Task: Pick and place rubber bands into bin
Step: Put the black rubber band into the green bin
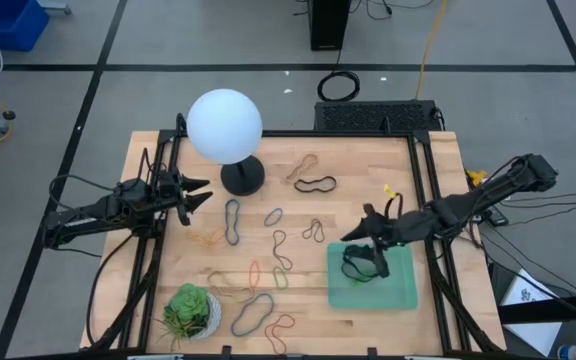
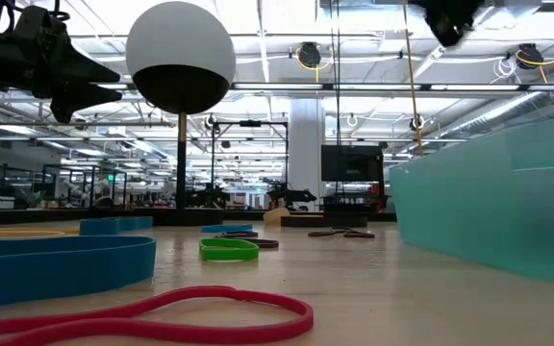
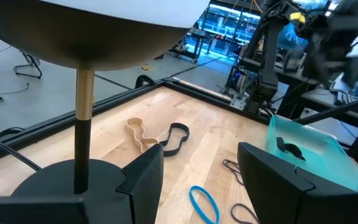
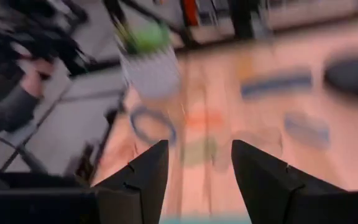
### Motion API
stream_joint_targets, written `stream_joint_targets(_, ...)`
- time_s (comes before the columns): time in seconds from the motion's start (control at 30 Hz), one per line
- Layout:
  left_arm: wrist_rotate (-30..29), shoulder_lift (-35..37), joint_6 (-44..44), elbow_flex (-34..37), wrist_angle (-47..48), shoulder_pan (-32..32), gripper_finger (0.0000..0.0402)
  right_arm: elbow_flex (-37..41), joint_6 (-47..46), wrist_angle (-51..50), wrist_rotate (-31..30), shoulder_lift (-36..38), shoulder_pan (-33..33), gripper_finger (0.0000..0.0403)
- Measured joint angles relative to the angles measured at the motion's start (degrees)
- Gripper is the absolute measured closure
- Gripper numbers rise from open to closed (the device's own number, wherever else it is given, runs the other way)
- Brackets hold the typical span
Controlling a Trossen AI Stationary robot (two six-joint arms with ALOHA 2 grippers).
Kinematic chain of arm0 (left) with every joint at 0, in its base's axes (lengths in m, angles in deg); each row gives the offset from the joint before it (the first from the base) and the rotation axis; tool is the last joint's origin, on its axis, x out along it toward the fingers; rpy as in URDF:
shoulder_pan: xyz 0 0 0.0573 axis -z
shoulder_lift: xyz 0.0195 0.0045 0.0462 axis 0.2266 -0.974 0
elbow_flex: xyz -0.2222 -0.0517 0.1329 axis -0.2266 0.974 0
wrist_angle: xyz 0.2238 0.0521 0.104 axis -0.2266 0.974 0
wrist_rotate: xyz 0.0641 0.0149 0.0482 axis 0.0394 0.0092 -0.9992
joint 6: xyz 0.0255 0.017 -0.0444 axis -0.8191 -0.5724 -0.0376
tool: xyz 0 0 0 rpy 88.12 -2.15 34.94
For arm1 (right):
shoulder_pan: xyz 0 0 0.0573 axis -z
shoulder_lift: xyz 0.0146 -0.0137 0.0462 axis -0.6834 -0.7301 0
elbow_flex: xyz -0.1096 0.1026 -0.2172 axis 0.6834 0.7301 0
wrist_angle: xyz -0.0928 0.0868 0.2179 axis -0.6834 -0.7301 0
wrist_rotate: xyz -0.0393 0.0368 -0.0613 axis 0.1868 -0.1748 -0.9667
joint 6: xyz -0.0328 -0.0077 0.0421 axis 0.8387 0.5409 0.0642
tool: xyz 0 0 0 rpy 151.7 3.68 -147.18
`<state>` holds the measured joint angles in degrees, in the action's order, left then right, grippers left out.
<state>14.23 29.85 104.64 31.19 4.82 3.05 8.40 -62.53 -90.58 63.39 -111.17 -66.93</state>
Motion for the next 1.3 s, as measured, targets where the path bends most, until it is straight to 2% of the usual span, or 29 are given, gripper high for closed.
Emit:
stream_joint_targets(0.17, 0.0, 0.0, 0.0, 0.0, 0.0, 0.0, 0.019, 0.0, 15.1, 10.2, 0.1, 0.1, 0.1, 0.0234)
stream_joint_targets(0.43, 0.0, 0.0, 0.0, 0.0, 0.0, 0.0, 0.019, -0.1, 20.0, 10.6, 0.1, 0.1, 6.4, 0.0234)
stream_joint_targets(0.7, 0.0, 0.0, 0.0, 0.0, 0.0, 0.0, 0.019, -9.1, 22.0, -6.0, 0.3, -2.9, 16.6, 0.0234)
stream_joint_targets(1.0, 0.0, 0.0, 0.0, 0.0, 0.3, 0.0, 0.019, -23.6, 27.3, -27.3, 0.3, -13.4, 29.8, 0.0234)
stream_joint_targets(1.07, 0.0, 0.0, 0.0, 0.0, 0.3, 0.0, 0.019, -25.5, 28.9, -29.5, 0.8, -16.3, 33.0, 0.0234)
stream_joint_targets(1.3, 0.0, 0.0, 0.0, 0.0, 0.4, 0.0, 0.019, -26.4, 33.7, -31.1, 9.3, -26.3, 41.9, 0.0234)
